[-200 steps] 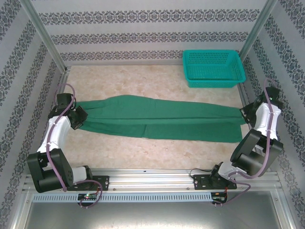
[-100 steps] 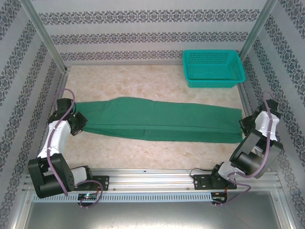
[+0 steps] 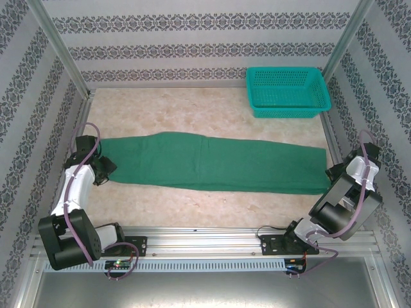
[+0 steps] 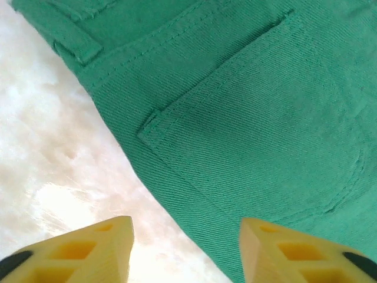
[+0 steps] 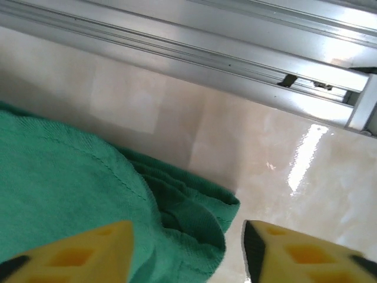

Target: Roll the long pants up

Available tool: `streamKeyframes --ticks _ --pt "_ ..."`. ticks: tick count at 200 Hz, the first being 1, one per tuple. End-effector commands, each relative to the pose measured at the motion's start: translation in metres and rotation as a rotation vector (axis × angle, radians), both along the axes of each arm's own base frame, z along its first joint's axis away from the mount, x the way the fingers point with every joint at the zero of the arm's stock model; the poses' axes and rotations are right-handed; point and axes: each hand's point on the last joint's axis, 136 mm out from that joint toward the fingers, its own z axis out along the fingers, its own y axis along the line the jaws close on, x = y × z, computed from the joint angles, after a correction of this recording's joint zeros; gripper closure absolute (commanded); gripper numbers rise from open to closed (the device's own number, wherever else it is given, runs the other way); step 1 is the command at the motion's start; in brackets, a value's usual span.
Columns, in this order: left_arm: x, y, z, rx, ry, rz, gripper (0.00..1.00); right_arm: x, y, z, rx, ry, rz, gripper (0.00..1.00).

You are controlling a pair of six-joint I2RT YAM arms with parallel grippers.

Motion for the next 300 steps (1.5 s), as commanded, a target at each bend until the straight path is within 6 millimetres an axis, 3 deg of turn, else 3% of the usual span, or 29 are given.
streamKeyframes --ticks 1,30,72,121,164,248,300 --pt "-0.007 0.005 0.010 0.032 0.001 0.010 0.45 0.008 -0.009 0.007 -0.013 -0.036 -0.003 0.38" --pt "0.009 -0.003 0.009 -0.031 -0.060 0.008 0.40 0.007 -0.005 0.003 -0.006 -0.039 -0.001 0.36" --pt "0.029 -0.007 0.007 -0.084 -0.068 -0.028 0.43 0.004 0.000 0.003 -0.004 -0.048 0.002 0.33" --pt "0.036 -0.007 0.019 -0.078 -0.115 -0.028 0.39 0.008 0.022 -0.020 0.036 -0.018 0.074 0.31" --pt "0.048 -0.007 0.014 -0.103 -0.126 -0.027 0.38 0.012 0.034 -0.039 0.051 0.030 0.124 0.31" --pt "0.056 -0.012 0.006 -0.135 -0.127 -0.045 0.37 0.003 0.043 -0.030 0.030 0.045 0.150 0.29" --pt "0.071 -0.016 -0.004 -0.146 -0.115 -0.050 0.38 -0.010 0.054 -0.054 0.073 0.098 0.163 0.29"
